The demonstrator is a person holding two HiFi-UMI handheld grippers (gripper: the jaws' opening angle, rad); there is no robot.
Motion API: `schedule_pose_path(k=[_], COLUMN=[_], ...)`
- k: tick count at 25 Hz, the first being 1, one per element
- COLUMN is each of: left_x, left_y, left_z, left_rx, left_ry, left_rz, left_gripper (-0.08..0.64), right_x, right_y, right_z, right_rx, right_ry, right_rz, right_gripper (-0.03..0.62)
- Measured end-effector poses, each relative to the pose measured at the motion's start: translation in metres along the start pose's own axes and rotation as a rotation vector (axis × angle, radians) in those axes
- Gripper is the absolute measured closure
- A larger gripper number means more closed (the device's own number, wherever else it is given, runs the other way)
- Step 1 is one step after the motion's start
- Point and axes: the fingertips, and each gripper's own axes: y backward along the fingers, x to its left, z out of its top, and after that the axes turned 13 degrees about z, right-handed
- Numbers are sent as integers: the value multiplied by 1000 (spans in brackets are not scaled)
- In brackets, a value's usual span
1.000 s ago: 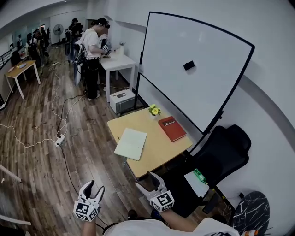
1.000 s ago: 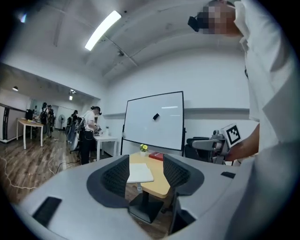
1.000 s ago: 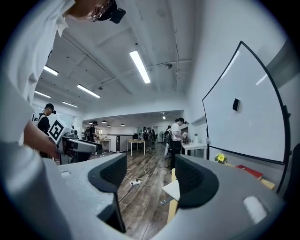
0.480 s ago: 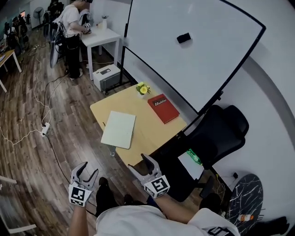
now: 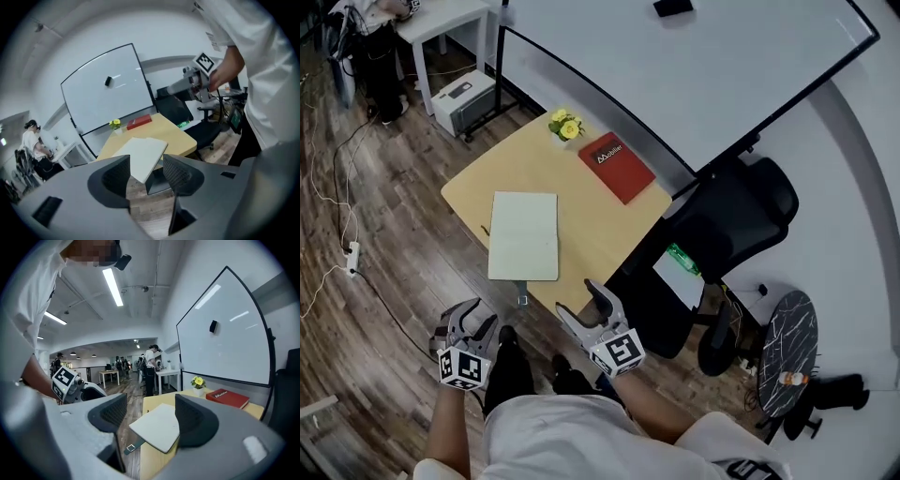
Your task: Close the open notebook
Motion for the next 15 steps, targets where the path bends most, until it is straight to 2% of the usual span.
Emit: schedule_pose_path(k=[3, 6, 9, 12, 15], left_x=[-2, -7, -8, -10, -22], left_y=[-29, -55, -83, -105, -125], left_z=[-17, -32, -47, -65, -83], left_rx=[-10, -29, -31, -1, 31], left_ry=[-157, -258, -354, -472, -548], left_rz=[-93, -157, -174, -181, -215], left_gripper=[342, 342, 342, 342, 342], right_x=[-10, -18, -28, -37, -48], right_y=[-18, -32, -47, -59, -64], right_z=[-7, -19, -31, -42, -62], right_rx=[26, 45, 57, 43, 58], right_ry=[13, 28, 52, 25, -6], right_rz=[-67, -125, -159, -172, -180], right_gripper=[268, 268, 268, 268, 268])
